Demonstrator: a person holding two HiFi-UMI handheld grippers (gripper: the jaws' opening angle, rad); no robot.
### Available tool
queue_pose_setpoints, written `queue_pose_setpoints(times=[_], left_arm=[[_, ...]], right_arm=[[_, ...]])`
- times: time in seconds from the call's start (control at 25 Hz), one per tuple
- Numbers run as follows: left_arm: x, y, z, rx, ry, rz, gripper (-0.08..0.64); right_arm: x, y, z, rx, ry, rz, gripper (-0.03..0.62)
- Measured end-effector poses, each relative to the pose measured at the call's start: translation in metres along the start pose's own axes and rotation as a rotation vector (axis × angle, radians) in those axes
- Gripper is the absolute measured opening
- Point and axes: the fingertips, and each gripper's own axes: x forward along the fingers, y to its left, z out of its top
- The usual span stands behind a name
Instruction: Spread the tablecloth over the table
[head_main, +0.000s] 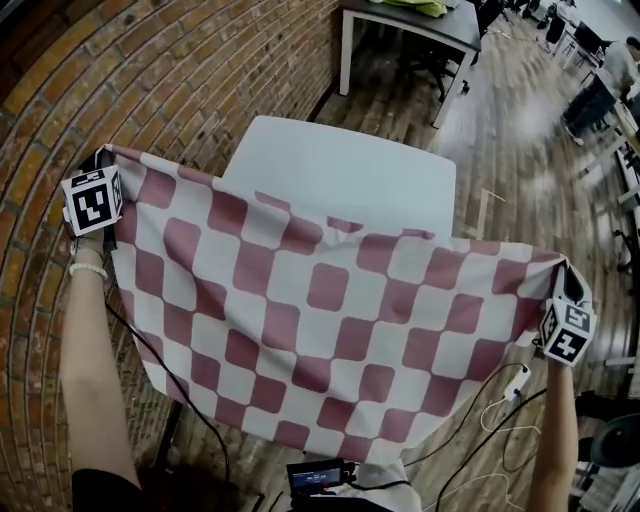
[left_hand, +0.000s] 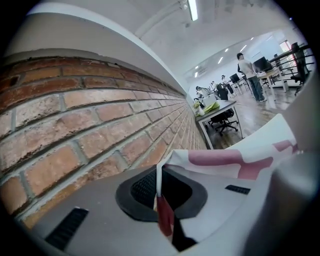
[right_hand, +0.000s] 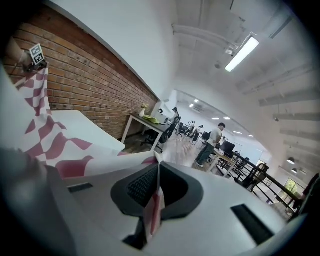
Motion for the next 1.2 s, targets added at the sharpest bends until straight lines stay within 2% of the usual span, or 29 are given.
queue_pose_setpoints(times=[0.28,0.48,0.6,0.84,1.04,1.2], left_arm=[[0.036,-0.022,0.009,0.066,0.017,-0.024,0.013],[0.058,-0.023,0.028,0.029,0.004,0.002,0.013],[0.069,-0.035,0.03,0.02,0.008,-0.009,0.014],[0.09,-0.079,-0.004,0.061,0.049,-0.076,0.014],[0.102,-0.124,-0.044,0.116,0.124,-0.175,0.014],[0.109,-0.147,-0.068,0.144,0.152,-0.224,0.014]], right_arm=[[0.047,-0.01,0.009,-0.043,0.011,-0.055,0.034],[0.072,-0.021,0.011,-0.017,0.012,-0.099,0.032],[0.083,-0.023,0.001,0.012,0.027,-0.107,0.032],[0.106,0.0,-0.031,0.006,0.08,-0.066,0.032],[0.123,0.024,-0.061,-0.013,0.162,-0.01,0.032],[0.13,0.051,-0.091,-0.009,0.241,0.065,0.033]])
